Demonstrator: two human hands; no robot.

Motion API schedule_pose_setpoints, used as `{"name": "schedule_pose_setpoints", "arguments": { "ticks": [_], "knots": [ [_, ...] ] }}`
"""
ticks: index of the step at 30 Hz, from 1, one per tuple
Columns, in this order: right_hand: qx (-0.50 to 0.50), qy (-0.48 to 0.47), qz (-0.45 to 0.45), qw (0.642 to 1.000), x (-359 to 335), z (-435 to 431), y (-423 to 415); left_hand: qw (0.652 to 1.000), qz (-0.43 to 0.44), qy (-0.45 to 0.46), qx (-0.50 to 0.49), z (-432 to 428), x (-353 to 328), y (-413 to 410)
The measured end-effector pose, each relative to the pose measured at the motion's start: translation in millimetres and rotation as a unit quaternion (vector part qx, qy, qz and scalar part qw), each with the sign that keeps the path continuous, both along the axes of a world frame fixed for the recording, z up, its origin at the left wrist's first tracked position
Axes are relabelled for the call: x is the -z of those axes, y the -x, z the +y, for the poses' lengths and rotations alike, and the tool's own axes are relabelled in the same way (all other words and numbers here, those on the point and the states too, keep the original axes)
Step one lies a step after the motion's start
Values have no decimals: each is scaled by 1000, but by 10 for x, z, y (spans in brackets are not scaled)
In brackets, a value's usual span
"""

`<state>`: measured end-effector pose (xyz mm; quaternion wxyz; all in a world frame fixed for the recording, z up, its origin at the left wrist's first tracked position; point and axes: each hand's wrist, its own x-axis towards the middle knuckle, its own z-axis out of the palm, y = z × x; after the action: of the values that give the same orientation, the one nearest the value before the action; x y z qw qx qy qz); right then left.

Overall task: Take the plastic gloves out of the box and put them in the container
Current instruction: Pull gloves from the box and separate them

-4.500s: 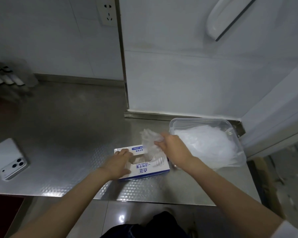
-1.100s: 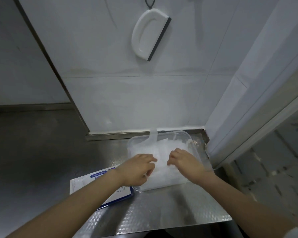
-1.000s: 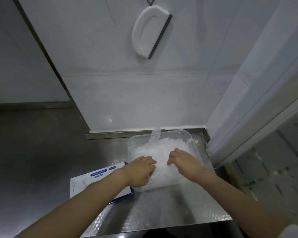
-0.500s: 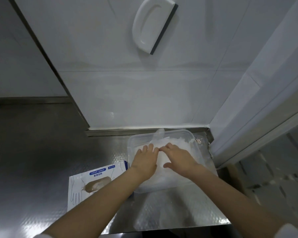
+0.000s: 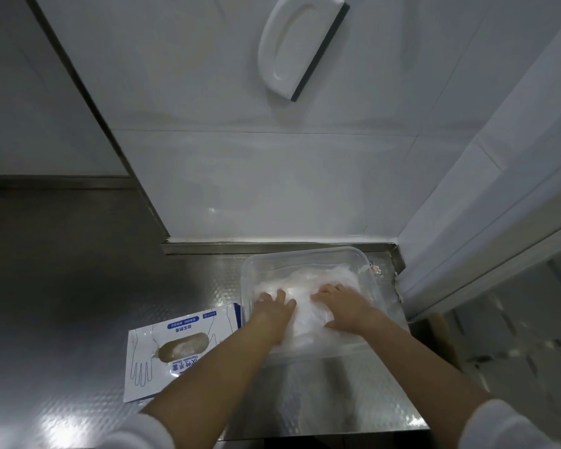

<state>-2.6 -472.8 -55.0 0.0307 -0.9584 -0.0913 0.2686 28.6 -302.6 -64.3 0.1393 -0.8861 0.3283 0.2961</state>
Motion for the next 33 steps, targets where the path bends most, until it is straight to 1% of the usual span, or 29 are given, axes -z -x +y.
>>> {"name": "schedule_pose_setpoints", "arguments": {
  "ticks": [2,3,5,6,7,9,10,11,12,13,15,17,20,23,25,29,31,32,33],
  "knots": [
    [23,-15,8,1000,-119,6,-34,1000,-4,2,23,13,-122,-46],
    [33,-21,-2,999,-199,17,-45,999,-13,16,32,23,-205,-72],
    [47,-29,-49,997,-395,101,-38,995,-34,81,37,61,-396,-103],
    [57,-39,-85,994,-499,178,-17,989,-47,138,29,102,-494,-108],
    [69,-60,-128,988,-592,278,5,976,-62,209,11,173,-589,-112],
    [84,-133,-205,966,-739,489,74,934,-93,343,-30,350,-766,-78],
    [82,-174,-231,954,-803,625,118,916,-110,383,-50,497,-824,-57],
    [75,-208,-248,943,-851,772,163,904,-124,403,-72,670,-842,-32],
    [65,-238,-259,934,-890,927,212,899,-137,407,-90,860,-828,-7],
    [52,-260,-265,927,-907,1076,257,902,-146,392,-106,1053,-798,15],
    [23,-291,-258,921,-867,1421,362,925,-136,326,-141,1470,-668,75],
    [-10,-298,-220,929,-736,1723,462,945,-113,255,-168,1784,-513,151],
    [-48,-259,-156,952,-420,2112,524,964,-108,194,-149,2142,-341,297],
    [-21,-232,-117,965,-116,2296,458,973,-46,171,-145,2370,-213,406],
    [-3,-205,-89,975,28,2343,412,974,-3,170,-152,2432,-147,449],
    [-27,-80,-48,995,96,2480,322,970,13,182,-160,2466,-99,467],
    [3,-83,1,997,58,2543,278,969,15,188,-160,2474,-101,461],
    [27,-98,11,995,56,2560,256,968,17,192,-163,2481,-100,458],
    [65,-133,25,989,36,2577,241,967,18,195,-166,2490,-98,454]
  ]
}}
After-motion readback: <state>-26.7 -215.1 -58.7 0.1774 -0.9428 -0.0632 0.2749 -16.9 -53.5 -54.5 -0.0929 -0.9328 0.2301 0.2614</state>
